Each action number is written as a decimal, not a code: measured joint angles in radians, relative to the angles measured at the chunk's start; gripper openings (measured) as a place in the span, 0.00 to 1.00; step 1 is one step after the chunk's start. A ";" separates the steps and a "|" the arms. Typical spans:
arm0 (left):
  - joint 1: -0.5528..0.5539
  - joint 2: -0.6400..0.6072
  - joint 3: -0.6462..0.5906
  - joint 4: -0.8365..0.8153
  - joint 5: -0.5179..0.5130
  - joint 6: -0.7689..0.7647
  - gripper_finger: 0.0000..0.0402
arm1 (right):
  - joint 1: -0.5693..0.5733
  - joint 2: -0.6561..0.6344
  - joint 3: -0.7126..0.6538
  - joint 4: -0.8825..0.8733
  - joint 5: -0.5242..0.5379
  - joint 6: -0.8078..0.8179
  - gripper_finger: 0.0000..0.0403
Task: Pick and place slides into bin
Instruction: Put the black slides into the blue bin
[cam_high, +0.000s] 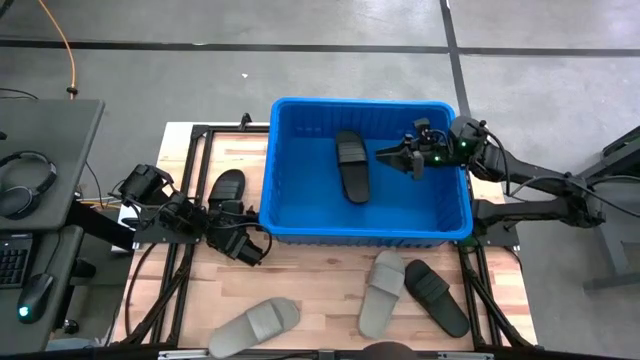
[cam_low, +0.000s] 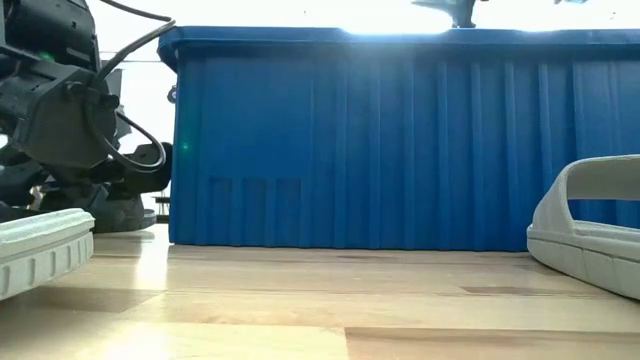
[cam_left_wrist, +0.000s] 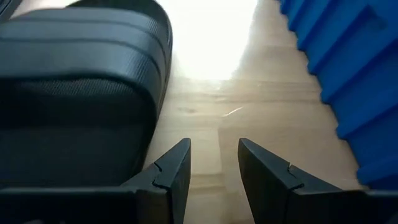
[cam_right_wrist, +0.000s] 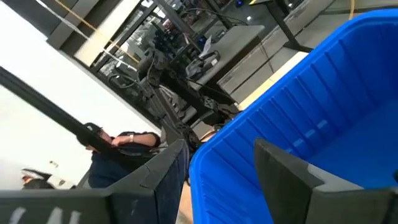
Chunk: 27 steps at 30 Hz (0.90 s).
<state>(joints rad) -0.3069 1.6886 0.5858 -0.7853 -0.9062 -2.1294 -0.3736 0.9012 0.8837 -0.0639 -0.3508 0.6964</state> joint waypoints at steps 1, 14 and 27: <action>0.000 0.000 0.000 0.000 -0.008 -0.004 0.31 | -0.002 0.000 0.000 0.000 -0.003 0.000 0.44; -0.001 0.000 0.000 0.001 -0.024 -0.038 0.31 | -0.002 0.000 0.000 0.000 -0.055 -0.021 0.44; -0.001 0.000 0.000 -0.001 -0.014 -0.051 0.31 | -0.002 -0.001 0.000 -0.015 -0.061 -0.016 0.44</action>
<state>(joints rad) -0.3077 1.6886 0.5861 -0.7860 -0.9203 -2.1799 -0.3756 0.9005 0.8837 -0.0790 -0.4118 0.6807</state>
